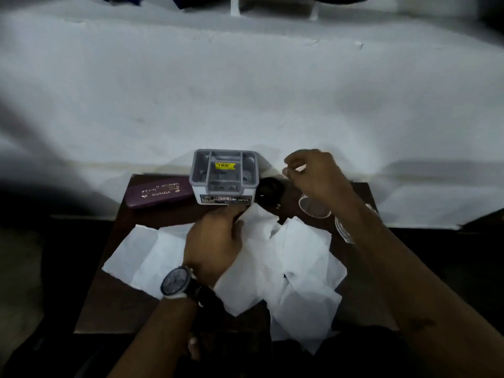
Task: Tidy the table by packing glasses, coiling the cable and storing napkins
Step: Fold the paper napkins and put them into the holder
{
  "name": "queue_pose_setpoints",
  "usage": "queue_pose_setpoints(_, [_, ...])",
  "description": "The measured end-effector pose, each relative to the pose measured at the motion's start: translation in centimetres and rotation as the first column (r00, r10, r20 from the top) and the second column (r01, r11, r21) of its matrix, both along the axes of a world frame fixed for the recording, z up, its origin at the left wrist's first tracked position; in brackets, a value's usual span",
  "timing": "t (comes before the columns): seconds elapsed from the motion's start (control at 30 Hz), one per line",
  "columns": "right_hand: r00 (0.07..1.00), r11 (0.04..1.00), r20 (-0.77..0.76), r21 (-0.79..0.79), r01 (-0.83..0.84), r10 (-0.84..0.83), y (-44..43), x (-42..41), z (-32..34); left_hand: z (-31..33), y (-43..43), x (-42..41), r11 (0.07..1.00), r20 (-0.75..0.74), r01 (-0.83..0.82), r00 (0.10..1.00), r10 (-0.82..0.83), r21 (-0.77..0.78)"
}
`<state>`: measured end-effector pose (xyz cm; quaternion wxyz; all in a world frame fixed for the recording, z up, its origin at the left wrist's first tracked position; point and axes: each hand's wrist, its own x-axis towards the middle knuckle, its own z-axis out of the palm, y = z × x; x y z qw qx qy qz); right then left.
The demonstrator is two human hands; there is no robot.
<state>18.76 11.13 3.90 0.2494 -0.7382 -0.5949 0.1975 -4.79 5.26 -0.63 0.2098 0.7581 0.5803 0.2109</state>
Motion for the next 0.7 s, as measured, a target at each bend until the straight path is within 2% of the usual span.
queue_pose_setpoints(0.1, [0.971,0.981,-0.201,0.116,0.154,-0.128,-5.1,0.3,1.4,0.2,-0.1,-0.5,0.995,0.136,-0.077,0.987,0.085,-0.063])
queue_pose_setpoints(0.17, [0.958,0.974,-0.236,0.12,0.194,-0.162,-8.6,0.5,1.7,0.4,-0.8,0.2,0.995,0.165,-0.072,0.983,0.083,-0.072])
queue_pose_setpoints(0.33, [0.978,0.98,-0.112,-0.116,0.16,-0.173,-13.3,1.0,-0.7,0.2,-2.1,4.7,0.999,0.041,0.023,0.999,-0.021,-0.044])
queue_pose_setpoints(0.43, [0.986,0.959,-0.125,-0.274,0.072,-0.109,-14.5,0.7,-2.0,-0.1,-1.2,6.0,0.999,-0.045,0.051,0.998,-0.052,-0.009])
queue_pose_setpoints(0.53, [0.986,0.952,-0.15,-0.304,0.018,-0.067,-15.1,0.3,-2.6,0.0,-0.7,6.2,1.0,-0.094,0.02,0.995,-0.022,-0.013])
queue_pose_setpoints(0.6, [0.985,0.957,-0.161,-0.289,0.02,-0.069,-15.2,0.4,-2.6,0.8,-0.5,6.1,0.999,0.002,-0.023,1.0,0.023,0.023])
queue_pose_setpoints(0.67, [0.983,0.969,-0.162,-0.244,0.044,-0.085,-14.9,0.8,-2.2,2.6,-0.2,5.7,0.994,0.237,-0.109,0.966,0.1,0.026])
queue_pose_setpoints(0.7, [0.974,0.979,-0.2,-0.195,0.063,-0.103,-14.6,0.8,-1.9,3.6,0.1,5.3,0.989,0.406,-0.137,0.902,0.149,-0.057])
